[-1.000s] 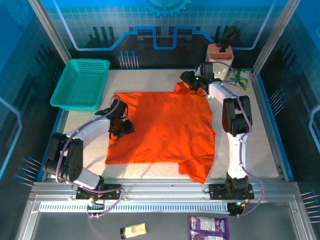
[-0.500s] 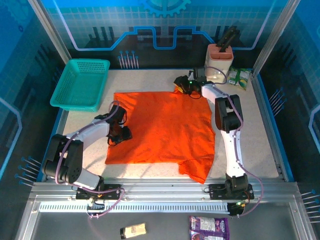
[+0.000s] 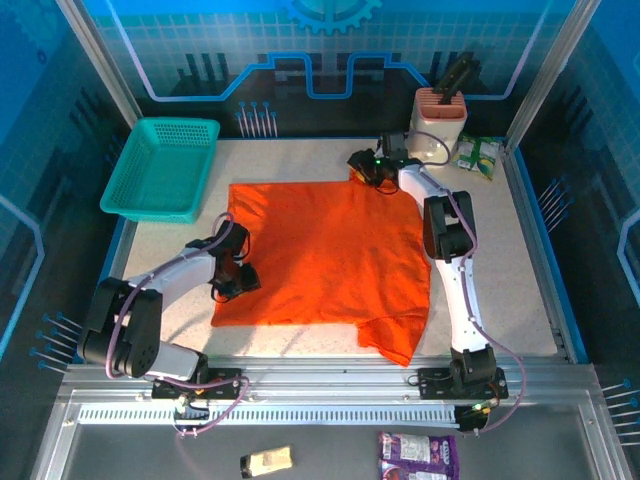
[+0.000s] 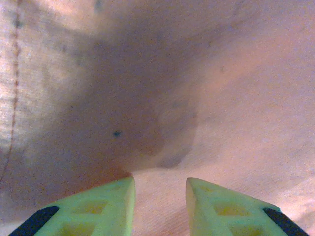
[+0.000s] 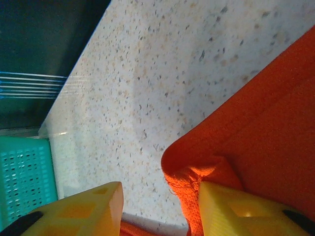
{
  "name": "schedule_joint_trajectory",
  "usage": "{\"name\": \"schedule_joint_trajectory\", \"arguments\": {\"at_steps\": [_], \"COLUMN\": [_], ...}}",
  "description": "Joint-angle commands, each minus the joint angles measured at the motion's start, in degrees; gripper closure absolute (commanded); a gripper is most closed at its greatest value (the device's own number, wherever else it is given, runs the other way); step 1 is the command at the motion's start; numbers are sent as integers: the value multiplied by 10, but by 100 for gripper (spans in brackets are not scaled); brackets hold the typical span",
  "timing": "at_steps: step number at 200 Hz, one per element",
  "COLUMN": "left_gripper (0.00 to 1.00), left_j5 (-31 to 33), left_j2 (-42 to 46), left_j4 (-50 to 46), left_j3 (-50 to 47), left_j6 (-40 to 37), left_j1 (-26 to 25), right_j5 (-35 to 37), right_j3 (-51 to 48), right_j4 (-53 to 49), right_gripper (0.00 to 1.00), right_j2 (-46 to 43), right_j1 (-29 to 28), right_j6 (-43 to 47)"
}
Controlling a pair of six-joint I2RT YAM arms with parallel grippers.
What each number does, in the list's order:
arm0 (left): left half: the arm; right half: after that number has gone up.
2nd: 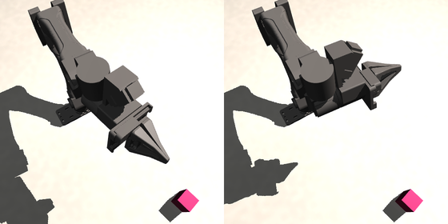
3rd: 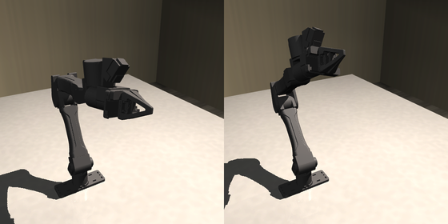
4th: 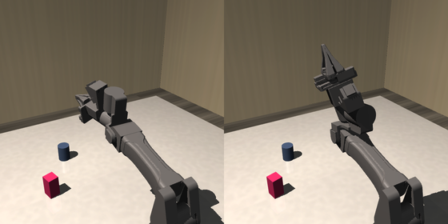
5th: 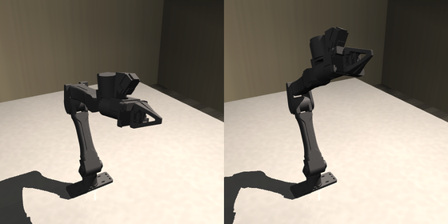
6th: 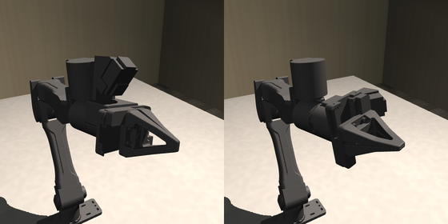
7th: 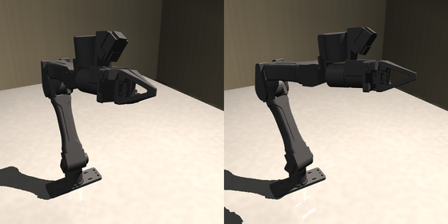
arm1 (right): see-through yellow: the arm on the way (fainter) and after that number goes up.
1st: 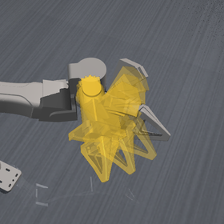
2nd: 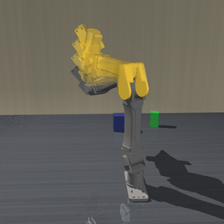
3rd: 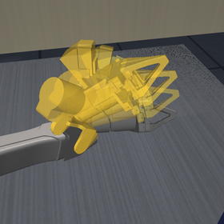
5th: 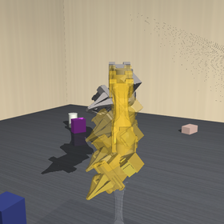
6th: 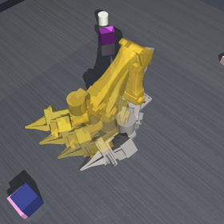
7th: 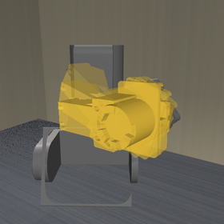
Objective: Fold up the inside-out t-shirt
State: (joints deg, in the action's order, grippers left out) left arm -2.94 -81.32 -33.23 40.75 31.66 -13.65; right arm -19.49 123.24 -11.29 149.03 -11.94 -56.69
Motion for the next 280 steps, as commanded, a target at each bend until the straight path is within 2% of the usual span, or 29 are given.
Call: {"name": "schedule_joint_trajectory", "arguments": {"at_steps": [1, 43, 61, 79, 110, 139, 193, 221, 245, 280], "left_gripper": [66, 66, 66, 65, 65, 67, 73, 75, 76, 76], "left_j5": [13, 2, -3, 0, -3, -4, -14, -18, -52, -81], "left_j2": [19, 34, 39, 36, 26, 16, 47, 74, 100, 102], "left_j4": [-18, -6, -8, -15, -23, -31, -63, -68, -55, -36], "left_j3": [-10, 8, 25, 46, 74, 83, 48, 12, 4, 45], "left_j6": [14, 12, 9, 3, -7, -16, -18, 1, 20, 55], "left_j1": [7, 19, 20, 22, 23, 31, 53, 54, 42, -35], "right_j5": [51, 18, 3, -8, -22, -35, 15, 26, 58, 92], "right_j3": [44, 148, 172, 143, 3, -171, -495, -637, -720, -791], "right_j4": [-85, -123, -156, -176, -180, -181, -233, -254, -300, -368], "right_gripper": [54, 54, 54, 52, 51, 51, 51, 50, 51, 54], "right_j2": [42, 68, 40, -20, -153, -292, -517, -624, -714, -822], "right_j1": [-3, 4, 4, 4, 7, 12, 33, 33, 3, -84], "right_j6": [27, 47, 72, 94, 134, 178, 247, 252, 235, 177]}}
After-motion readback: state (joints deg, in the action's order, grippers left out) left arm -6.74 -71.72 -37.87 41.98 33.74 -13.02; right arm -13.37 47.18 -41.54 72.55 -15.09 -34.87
